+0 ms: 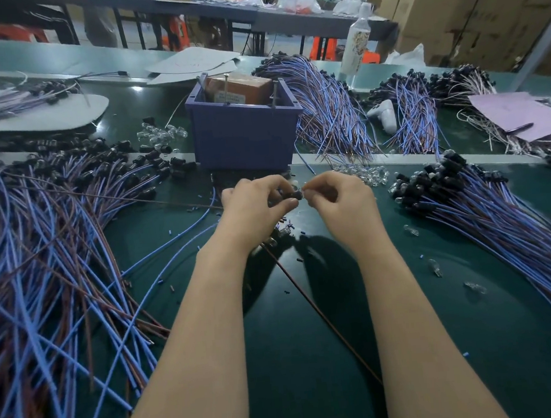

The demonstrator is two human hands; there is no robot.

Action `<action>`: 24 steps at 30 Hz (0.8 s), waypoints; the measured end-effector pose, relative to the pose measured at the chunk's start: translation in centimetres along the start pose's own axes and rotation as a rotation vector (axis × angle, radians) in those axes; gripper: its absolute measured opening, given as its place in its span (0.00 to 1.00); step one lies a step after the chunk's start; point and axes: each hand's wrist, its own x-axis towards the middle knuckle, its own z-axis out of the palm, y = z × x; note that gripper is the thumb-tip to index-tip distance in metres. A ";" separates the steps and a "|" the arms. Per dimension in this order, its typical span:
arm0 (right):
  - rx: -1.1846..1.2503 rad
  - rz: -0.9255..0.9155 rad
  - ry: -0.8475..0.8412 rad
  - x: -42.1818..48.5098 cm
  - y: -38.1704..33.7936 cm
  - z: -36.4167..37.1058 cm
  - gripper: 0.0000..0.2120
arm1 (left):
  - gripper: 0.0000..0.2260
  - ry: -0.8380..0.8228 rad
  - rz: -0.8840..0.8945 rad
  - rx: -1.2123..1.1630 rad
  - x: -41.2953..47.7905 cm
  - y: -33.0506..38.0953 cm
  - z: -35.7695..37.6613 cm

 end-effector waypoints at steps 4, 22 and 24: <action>0.147 0.061 -0.038 0.1 0.2 -0.1 0.06 | 0.05 -0.019 0.017 -0.161 -0.2 0.1 -0.1; 0.224 0.070 -0.006 0.1 0.3 0.3 0.08 | 0.08 -0.065 -0.027 -0.270 -0.4 0.3 0.0; 0.277 0.082 0.012 0.1 0.1 0.5 0.07 | 0.08 -0.068 -0.018 -0.256 -0.4 0.5 0.1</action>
